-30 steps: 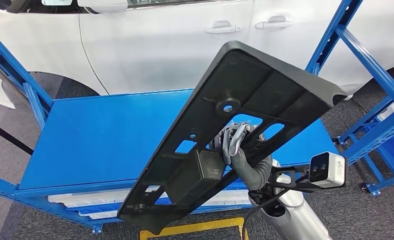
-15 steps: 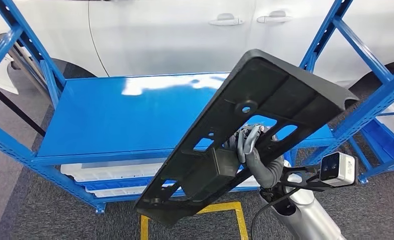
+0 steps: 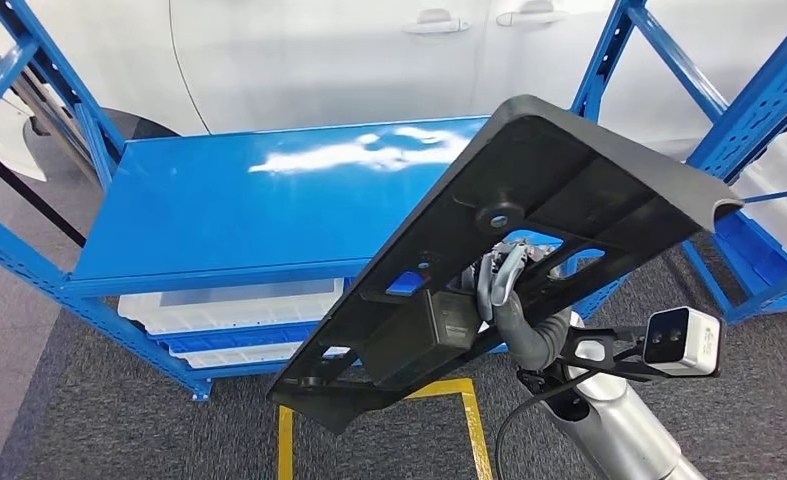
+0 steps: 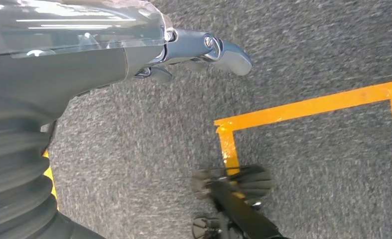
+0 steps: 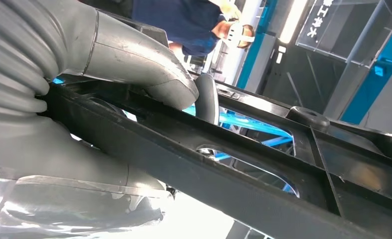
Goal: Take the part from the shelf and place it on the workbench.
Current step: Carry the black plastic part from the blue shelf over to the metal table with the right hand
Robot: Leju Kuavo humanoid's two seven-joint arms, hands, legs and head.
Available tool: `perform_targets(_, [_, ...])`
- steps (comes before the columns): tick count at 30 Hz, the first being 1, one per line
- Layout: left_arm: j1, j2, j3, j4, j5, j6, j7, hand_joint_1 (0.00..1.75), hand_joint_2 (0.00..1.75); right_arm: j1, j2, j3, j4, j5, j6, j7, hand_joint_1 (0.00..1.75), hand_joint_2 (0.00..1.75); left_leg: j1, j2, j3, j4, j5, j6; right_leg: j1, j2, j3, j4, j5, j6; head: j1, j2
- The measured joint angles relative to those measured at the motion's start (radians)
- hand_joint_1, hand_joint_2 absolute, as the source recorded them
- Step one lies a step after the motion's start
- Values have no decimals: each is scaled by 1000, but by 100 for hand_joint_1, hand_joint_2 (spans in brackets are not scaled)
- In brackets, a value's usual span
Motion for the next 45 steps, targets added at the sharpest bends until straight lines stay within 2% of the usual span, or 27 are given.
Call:
perform_targets(1, [0,-1,-1,0,0,0,0,0,175,1,0,1,1,0,0,0,175,175,0,0,5,32,-3,0,2,-1,-14,2,9,0,0,0])
perform_targets(2, [0,-1,-2,0,0,1,1,0,175,2,0,2,2,0,0,-1,175,175,0,0,28,26,13,0,3,-1,-27,5,17,1,0,0])
perform_targets(4, [-1,-2,-5,0,0,4,4,0,175,6,0,4,3,3,3,-6,175,175,0,0,119,-79,59,6,4,-1,-49,11,30,5,0,0])
perform_targets(6, [-3,-2,-8,0,0,10,12,0,175,11,1,5,4,11,8,-13,175,175,-6,-1,208,-212,64,15,6,-2,-63,17,42,13,0,0])
perform_targets(8, [-3,-3,-15,0,0,15,21,0,175,12,4,7,8,16,4,-11,175,175,-13,-2,235,-267,57,23,5,-3,-70,17,57,24,0,0])
perform_targets(10, [-2,-3,-25,0,0,17,29,0,175,9,6,8,11,10,-15,-2,175,175,-10,0,228,-275,72,34,3,-1,-75,14,63,36,0,0])
perform_targets(12, [-5,2,-39,0,0,10,33,0,175,7,0,4,11,-6,-46,0,175,175,-5,5,214,-281,93,49,2,3,-93,57,10,46,0,0])
perform_targets(14, [-9,14,-56,0,0,-1,34,0,175,7,-19,-2,9,-32,-73,-12,175,175,-4,7,191,-279,110,56,-2,5,-132,182,-87,53,0,0])
perform_targets(15, [-10,20,-63,0,0,-6,34,0,175,7,-34,-3,8,-49,-80,-21,175,175,-4,7,178,-275,118,56,-4,5,-148,250,-120,56,0,0])
perform_targets(16, [-10,27,-69,0,0,-8,34,0,175,8,-50,-4,8,-68,-85,-30,175,175,-5,7,164,-271,125,56,-5,5,-153,297,-132,58,0,0])
perform_targets(17, [-10,34,-74,1,0,-9,33,0,175,8,-66,-5,8,-85,-87,-37,175,175,-4,8,151,-266,131,54,-7,5,-141,309,-121,59,0,0])
perform_targets(18, [-10,38,-78,1,0,-9,32,0,175,8,-80,-7,8,-98,-87,-42,175,175,-4,8,138,-260,137,52,-8,5,-111,284,-96,60,0,0])
perform_targets(20, [-10,46,-84,2,0,-9,29,0,175,7,-98,-10,8,-110,-85,-45,175,175,-6,8,118,-249,147,44,-10,5,-12,155,-60,58,0,0])
perform_targets(22, [-10,51,-89,5,0,-9,26,0,175,7,-111,-12,7,-113,-83,-45,175,175,-8,8,105,-243,159,34,-7,7,57,47,-64,51,0,0])
perform_targets(25, [-8,55,-95,8,0,-9,23,0,175,9,-121,-13,5,-115,-82,-45,175,175,-7,6,92,-244,177,17,-3,6,52,20,-57,30,0,0])
perform_targets(27, [-5,56,-97,9,0,-9,22,0,175,9,-123,-12,5,-116,-82,-45,175,175,-4,5,72,-205,124,9,-4,1,32,16,-37,11,0,0])
perform_targets(29, [-5,58,-97,9,0,-9,21,0,175,9,-124,-12,5,-117,-83,-45,175,175,-2,5,44,-94,18,6,-1,-1,7,16,-15,-1,0,0])
perform_targets(30, [-6,58,-97,9,0,-9,20,0,175,9,-124,-11,5,-120,-87,-45,175,175,-2,5,33,-29,-20,5,1,-2,-7,17,-3,-3,0,0])
perform_targets(31, [-7,58,-98,9,0,-10,18,0,175,9,-124,-11,5,-124,-92,-45,175,175,-2,5,30,22,-37,5,4,-2,-22,19,8,-4,0,0])
perform_targets(33, [-7,58,-99,9,0,-12,14,0,175,11,-125,-10,4,-133,-101,-45,175,175,-3,5,64,40,0,9,8,-2,-56,24,30,-3,0,0])
perform_targets(35, [-9,63,-100,11,0,-12,10,0,175,19,-126,-10,2,-137,-98,-45,175,175,-7,4,158,-68,46,20,11,-1,-85,31,51,0,0,0])
perform_targets(37, [-10,70,-100,15,0,-12,4,0,175,27,-125,-11,-3,-135,-81,-45,175,175,-12,3,256,-213,30,30,12,-3,-99,32,70,8,0,0])
perform_targets(38, [-11,73,-100,18,0,-12,0,0,175,30,-123,-12,-5,-133,-69,-45,175,175,-16,3,280,-257,18,33,10,-4,-101,29,82,14,0,0])
perform_targets(40, [-9,75,-101,25,0,-12,-4,0,175,34,-116,-14,-6,-126,-47,-45,175,175,-17,5,278,-281,30,37,5,-5,-104,20,103,26,0,0])
perform_targets(41, [-8,76,-103,29,0,-12,-5,0,175,37,-111,-16,-6,-122,-39,-45,175,175,-17,7,270,-286,45,42,4,-2,-109,22,97,32,0,0])
perform_targets(42, [-8,76,-106,32,0,-12,-5,0,175,40,-107,-18,-6,-117,-32,-45,175,175,-14,10,259,-289,60,49,4,1,-116,39,69,38,0,0])
perform_targets(45, [-9,77,-116,35,0,-11,-4,0,175,43,-97,-22,-8,-108,-24,-45,175,175,-14,14,208,-287,105,59,-1,6,-149,200,-95,51,0,0])
